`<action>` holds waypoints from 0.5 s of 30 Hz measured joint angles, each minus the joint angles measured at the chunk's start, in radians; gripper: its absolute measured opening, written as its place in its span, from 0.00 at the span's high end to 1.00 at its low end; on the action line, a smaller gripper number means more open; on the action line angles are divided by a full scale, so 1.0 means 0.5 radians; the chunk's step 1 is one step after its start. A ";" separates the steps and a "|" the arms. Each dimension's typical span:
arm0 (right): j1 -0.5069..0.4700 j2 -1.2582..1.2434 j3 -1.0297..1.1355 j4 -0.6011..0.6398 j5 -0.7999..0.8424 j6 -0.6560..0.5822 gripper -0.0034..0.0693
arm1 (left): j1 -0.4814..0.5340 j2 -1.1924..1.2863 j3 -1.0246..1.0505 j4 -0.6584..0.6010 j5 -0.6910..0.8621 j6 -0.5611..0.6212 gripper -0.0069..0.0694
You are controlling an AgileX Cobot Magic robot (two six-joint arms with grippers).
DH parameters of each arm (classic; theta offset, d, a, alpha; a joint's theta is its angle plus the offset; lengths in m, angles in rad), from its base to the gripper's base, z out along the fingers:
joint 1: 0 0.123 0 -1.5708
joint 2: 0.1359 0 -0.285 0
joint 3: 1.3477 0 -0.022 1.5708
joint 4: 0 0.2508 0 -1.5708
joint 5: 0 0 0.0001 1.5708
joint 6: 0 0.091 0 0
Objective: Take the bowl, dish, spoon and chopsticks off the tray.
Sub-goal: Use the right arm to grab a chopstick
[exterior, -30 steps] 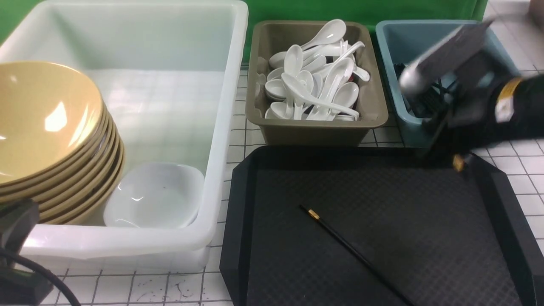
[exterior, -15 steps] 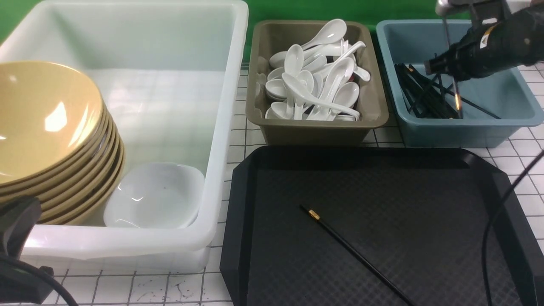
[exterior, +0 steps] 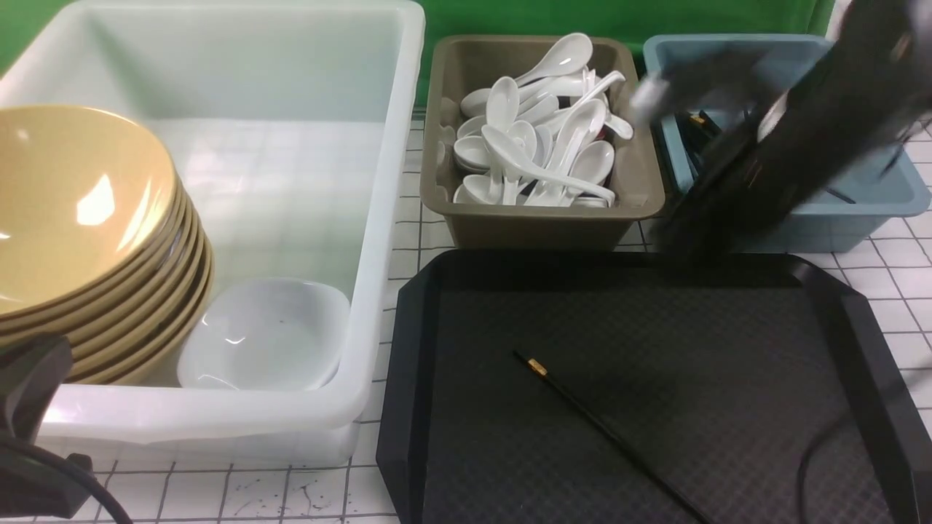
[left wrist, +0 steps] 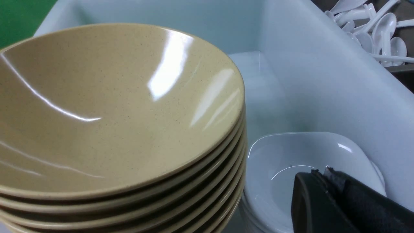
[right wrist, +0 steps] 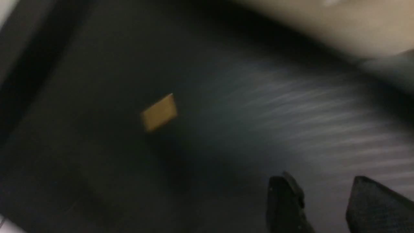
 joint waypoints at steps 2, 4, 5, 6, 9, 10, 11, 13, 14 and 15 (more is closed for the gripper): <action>0.178 -0.013 0.176 -0.002 -0.055 -0.009 0.52 | 0.000 0.000 0.000 0.000 -0.005 0.000 0.92; 0.284 0.023 0.280 -0.014 -0.130 -0.009 0.52 | 0.000 0.000 0.000 0.000 -0.005 0.000 0.92; 0.322 0.058 0.312 -0.019 -0.166 -0.009 0.52 | 0.000 0.000 0.002 -0.002 -0.005 0.000 0.92; 0.342 0.093 0.329 -0.021 -0.194 -0.009 0.52 | 0.000 0.000 0.002 -0.002 -0.005 0.000 0.92; 0.370 0.214 0.337 -0.029 -0.278 -0.013 0.52 | 0.000 0.000 0.002 0.009 -0.005 0.000 0.92; 0.370 0.264 0.337 -0.032 -0.326 -0.017 0.52 | 0.000 0.000 0.002 0.017 -0.005 0.000 0.92; 0.370 0.316 0.337 -0.037 -0.359 -0.020 0.52 | 0.000 0.000 0.002 0.019 -0.005 0.002 0.92; 0.370 0.355 0.335 -0.050 -0.384 -0.024 0.54 | 0.000 0.000 0.004 0.021 -0.006 0.002 0.92; 0.370 0.362 0.333 -0.053 -0.392 -0.029 0.57 | 0.000 0.000 0.004 0.022 -0.006 0.002 0.92; 0.370 0.364 0.333 -0.058 -0.393 -0.037 0.60 | 0.000 0.000 0.004 0.022 -0.006 0.002 0.92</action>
